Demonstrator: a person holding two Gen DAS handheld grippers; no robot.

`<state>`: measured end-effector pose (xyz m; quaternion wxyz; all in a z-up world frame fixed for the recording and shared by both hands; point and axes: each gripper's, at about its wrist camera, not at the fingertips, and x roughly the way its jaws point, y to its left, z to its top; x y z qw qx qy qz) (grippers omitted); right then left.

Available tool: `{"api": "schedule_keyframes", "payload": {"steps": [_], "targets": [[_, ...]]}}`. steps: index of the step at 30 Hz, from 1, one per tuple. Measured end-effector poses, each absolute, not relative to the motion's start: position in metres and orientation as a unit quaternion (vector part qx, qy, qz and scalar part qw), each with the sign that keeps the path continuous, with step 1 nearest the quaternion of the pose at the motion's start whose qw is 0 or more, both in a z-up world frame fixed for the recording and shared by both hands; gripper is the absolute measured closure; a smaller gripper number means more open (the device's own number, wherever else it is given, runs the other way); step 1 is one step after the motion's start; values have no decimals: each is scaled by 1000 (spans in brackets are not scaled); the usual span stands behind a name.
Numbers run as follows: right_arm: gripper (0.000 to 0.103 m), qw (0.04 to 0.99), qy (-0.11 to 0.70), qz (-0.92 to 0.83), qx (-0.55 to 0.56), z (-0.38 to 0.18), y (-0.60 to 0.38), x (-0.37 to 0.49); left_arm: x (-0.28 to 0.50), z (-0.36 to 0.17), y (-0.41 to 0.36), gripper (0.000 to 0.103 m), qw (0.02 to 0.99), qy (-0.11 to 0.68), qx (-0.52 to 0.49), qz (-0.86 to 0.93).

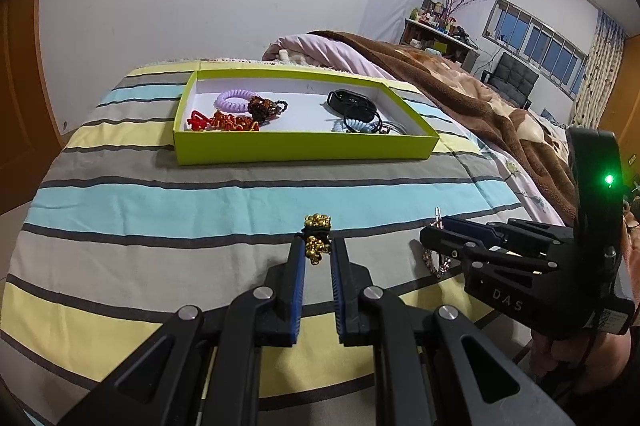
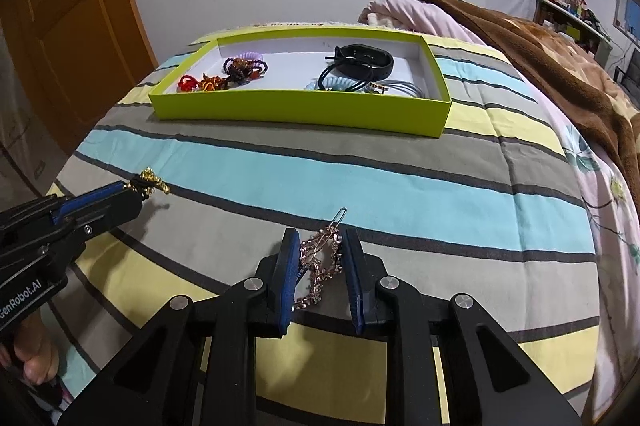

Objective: Organize jewelry
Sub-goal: 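Carry both items into the green box and open both tools to release them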

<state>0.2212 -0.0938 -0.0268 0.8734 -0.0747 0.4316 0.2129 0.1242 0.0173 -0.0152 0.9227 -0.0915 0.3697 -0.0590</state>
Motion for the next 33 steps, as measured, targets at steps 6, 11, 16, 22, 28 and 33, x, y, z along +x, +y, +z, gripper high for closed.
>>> {"api": "schedule_keyframes", "payload": {"steps": [6, 11, 16, 22, 28, 33], "targets": [[81, 874, 429, 220, -69, -24, -95, 218, 122, -12, 17, 90, 924, 367, -89, -58], [81, 877, 420, 226, -63, -18, -97, 214, 119, -9, 17, 90, 926, 363, -87, -57], [81, 882, 409, 229, -56, -7, -102, 210, 115, 0, 16, 90, 930, 355, -82, -57], [81, 889, 389, 237, -47, 10, -105, 204, 110, 15, 14, 90, 936, 341, -73, -55], [81, 895, 373, 242, -44, 26, -107, 199, 108, 27, 13, 90, 941, 327, -65, -51], [81, 898, 364, 243, -42, 35, -108, 200, 110, 35, 15, 90, 945, 319, -61, -50]]}}
